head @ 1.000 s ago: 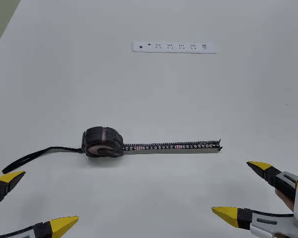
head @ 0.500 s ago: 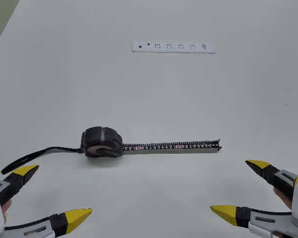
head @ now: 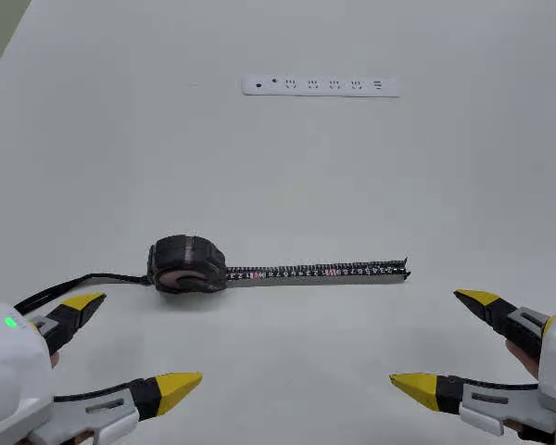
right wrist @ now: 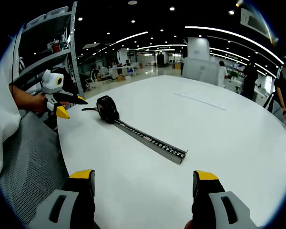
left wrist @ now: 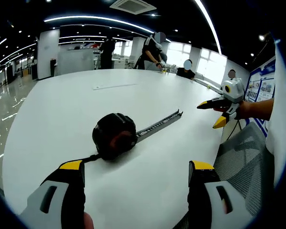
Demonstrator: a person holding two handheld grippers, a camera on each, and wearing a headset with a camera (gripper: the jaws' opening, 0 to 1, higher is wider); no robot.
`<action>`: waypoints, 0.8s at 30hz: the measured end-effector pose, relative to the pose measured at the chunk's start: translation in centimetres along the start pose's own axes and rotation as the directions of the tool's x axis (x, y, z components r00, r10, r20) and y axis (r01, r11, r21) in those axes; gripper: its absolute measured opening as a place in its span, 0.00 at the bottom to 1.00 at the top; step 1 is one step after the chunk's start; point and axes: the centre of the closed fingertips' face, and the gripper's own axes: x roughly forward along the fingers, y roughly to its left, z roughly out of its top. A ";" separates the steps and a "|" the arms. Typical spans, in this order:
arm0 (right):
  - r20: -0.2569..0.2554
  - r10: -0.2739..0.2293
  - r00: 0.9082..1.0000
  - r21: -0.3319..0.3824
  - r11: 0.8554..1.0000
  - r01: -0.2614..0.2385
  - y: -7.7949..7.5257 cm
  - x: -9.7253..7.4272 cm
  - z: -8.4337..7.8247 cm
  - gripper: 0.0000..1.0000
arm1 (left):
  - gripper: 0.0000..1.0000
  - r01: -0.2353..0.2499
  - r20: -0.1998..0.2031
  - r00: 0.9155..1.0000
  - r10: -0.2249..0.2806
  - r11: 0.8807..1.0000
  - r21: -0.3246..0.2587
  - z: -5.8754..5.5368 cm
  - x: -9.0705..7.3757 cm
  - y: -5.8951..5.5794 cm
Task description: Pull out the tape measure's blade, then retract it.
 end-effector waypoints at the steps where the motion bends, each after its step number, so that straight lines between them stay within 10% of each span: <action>1: -0.002 0.000 1.000 -0.003 1.000 0.000 -0.1 0.0 0.0 0.85 | 0.87 0.003 0.001 1.000 -0.003 1.000 -0.003 0.1 0.2 0.0; 24: 0.002 0.003 1.000 -0.013 1.000 -0.003 -1.4 0.7 0.6 0.84 | 0.86 0.036 -0.021 0.999 -0.036 0.999 0.013 1.9 4.4 0.7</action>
